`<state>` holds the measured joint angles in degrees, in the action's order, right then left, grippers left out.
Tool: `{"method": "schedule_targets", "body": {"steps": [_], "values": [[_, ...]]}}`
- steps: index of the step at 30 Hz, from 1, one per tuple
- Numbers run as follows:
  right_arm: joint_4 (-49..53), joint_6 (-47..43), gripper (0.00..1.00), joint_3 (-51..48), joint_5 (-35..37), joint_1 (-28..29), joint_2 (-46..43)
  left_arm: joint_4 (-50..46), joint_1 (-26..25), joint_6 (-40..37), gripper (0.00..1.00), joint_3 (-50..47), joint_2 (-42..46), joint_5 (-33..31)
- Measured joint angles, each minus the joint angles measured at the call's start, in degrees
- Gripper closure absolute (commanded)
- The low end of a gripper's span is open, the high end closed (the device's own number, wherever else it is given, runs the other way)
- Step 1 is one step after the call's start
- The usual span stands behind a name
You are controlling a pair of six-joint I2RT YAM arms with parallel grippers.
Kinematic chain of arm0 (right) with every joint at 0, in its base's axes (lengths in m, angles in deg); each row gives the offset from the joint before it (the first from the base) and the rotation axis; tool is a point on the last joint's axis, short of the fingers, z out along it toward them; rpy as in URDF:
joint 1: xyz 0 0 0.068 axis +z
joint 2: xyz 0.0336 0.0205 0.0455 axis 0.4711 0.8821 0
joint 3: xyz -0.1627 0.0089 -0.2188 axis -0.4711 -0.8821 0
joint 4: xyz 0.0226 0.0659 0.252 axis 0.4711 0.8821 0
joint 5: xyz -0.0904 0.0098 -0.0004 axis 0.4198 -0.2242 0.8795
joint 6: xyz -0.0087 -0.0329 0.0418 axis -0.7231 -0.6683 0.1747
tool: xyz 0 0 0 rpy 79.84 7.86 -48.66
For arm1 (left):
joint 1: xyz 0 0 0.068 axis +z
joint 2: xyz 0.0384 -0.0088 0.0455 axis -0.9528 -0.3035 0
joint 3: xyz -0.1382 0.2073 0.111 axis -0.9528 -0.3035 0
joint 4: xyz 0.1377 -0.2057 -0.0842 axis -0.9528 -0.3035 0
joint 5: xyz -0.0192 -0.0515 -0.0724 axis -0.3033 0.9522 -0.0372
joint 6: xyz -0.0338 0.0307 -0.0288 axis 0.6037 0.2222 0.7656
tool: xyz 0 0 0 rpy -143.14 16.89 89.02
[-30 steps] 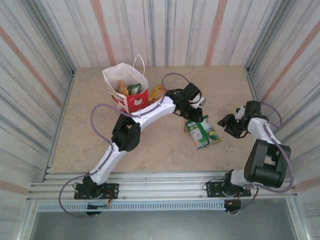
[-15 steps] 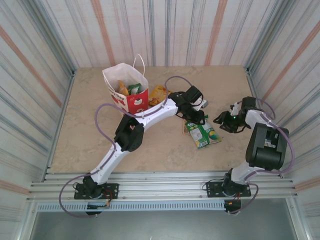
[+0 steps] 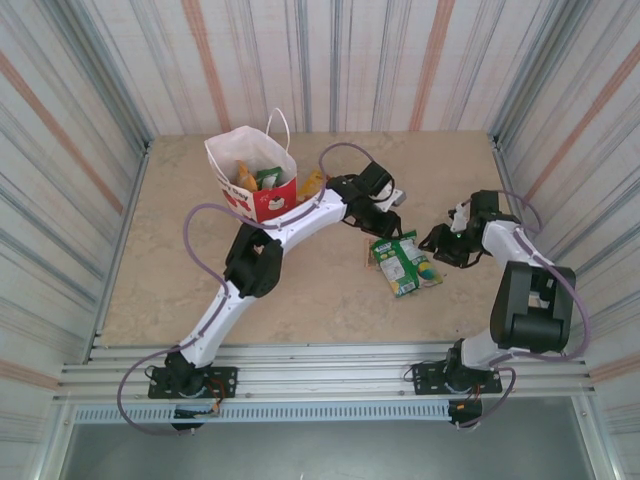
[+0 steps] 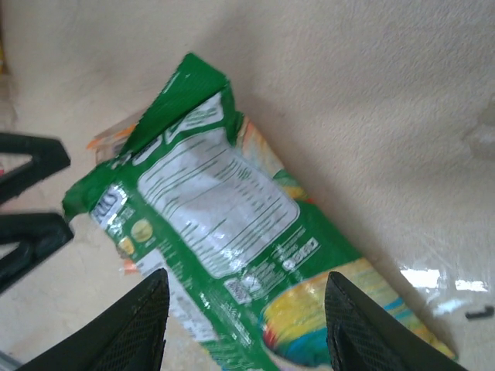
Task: Place the snacks into the paper bag
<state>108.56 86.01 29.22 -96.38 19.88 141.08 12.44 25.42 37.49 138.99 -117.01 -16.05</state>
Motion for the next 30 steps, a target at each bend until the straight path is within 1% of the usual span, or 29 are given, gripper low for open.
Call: {"method": "schedule_targets", "body": {"steps": [4, 6, 10, 14, 23, 30], "values": [[1.7, 0.2, 0.50, 0.0, 1.3, 1.4, -3.7, 0.0, 0.6, -2.6, 0.45, 0.4, -0.3, 0.7], [1.9, 0.7, 0.56, -0.3, 1.4, 2.5, -4.7, 0.1, 0.6, -3.6, 0.46, 0.9, -1.0, 1.9], [1.8, 3.0, 0.60, -3.0, 1.4, 4.2, -5.6, 0.1, 0.6, -4.4, 0.46, 0.9, -2.6, 4.1], [1.5, 5.5, 0.66, -5.9, 1.6, 4.6, -5.6, 0.2, 0.6, -4.8, 0.47, 0.9, -4.3, 5.5], [-1.7, 8.0, 0.79, -6.6, 2.3, 5.6, -1.2, 0.7, 0.6, -5.0, 0.51, 1.3, -5.6, 8.5], [-4.2, 8.8, 0.83, -7.0, 2.6, 5.8, 1.8, 1.4, 0.6, -5.2, 0.55, 2.1, -6.5, 10.6]]}}
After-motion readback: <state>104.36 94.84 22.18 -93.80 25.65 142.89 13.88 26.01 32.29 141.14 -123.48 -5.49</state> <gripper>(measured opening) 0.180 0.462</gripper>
